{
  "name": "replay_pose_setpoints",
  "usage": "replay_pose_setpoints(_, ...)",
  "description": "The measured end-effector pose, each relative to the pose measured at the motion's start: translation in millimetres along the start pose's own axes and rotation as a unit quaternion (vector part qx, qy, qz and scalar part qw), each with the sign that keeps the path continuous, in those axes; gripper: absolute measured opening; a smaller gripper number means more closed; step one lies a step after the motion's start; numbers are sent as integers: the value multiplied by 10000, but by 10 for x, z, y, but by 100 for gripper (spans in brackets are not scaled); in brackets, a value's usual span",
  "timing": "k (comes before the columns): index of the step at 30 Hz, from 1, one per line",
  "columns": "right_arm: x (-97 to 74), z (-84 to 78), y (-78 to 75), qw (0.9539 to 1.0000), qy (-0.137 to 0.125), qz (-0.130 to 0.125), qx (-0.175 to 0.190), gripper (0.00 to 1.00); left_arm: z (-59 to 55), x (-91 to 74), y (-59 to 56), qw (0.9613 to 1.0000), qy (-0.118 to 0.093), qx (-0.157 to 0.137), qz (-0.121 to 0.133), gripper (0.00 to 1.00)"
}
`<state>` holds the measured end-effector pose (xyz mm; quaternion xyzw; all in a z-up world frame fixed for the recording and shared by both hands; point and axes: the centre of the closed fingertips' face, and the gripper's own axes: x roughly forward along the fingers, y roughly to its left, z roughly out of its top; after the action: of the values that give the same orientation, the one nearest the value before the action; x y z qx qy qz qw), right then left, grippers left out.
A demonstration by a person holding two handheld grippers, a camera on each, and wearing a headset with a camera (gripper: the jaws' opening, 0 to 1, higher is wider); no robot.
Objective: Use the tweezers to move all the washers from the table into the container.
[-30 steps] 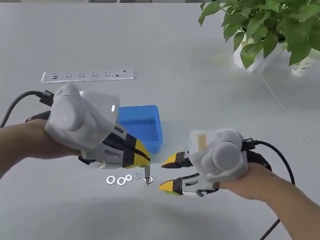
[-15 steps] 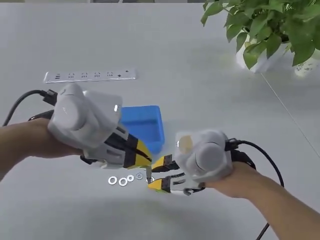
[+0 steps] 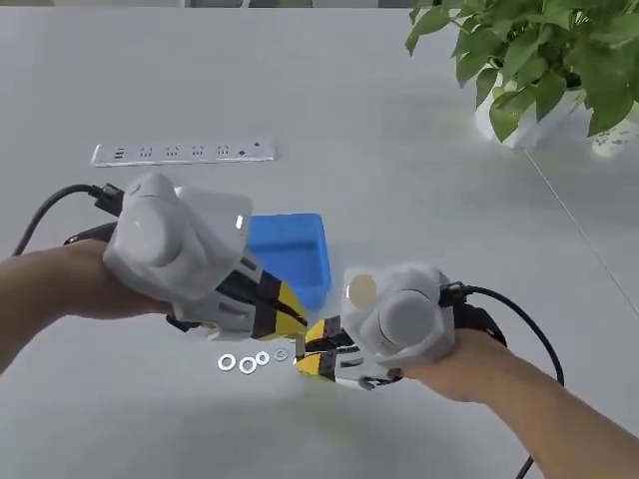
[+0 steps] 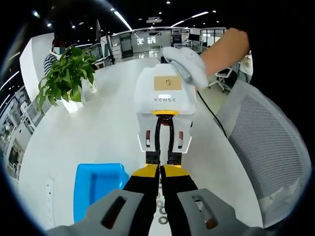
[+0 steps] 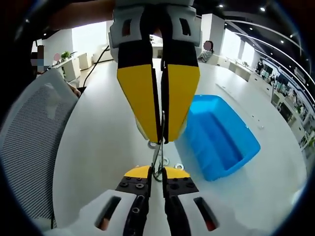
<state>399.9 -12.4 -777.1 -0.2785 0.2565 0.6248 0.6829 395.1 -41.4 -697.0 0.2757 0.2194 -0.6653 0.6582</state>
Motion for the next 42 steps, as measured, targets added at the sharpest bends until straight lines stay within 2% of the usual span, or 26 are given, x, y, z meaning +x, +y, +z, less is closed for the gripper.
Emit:
replay_pose_setpoints(16,-5,-8,0,9997,34,-13,242,8,-37,13,1,9999,114,66,25,6)
replay_pose_setpoints(20,-6,-13,-7,9996,52,-16,270,8,-89,3,3,9996,234,131,39,9)
replay_pose_setpoints(27,-9,-16,-8,9996,84,-28,278,8,-113,-56,-21,9996,283,69,61,13)
replay_pose_setpoints(35,-11,-21,-4,9996,110,-27,246,8,-94,-132,-38,9997,133,-123,136,20)
replay_pose_setpoints(42,-22,-26,6,9996,164,-22,217,8,-161,-211,-82,9988,39,-401,278,30)
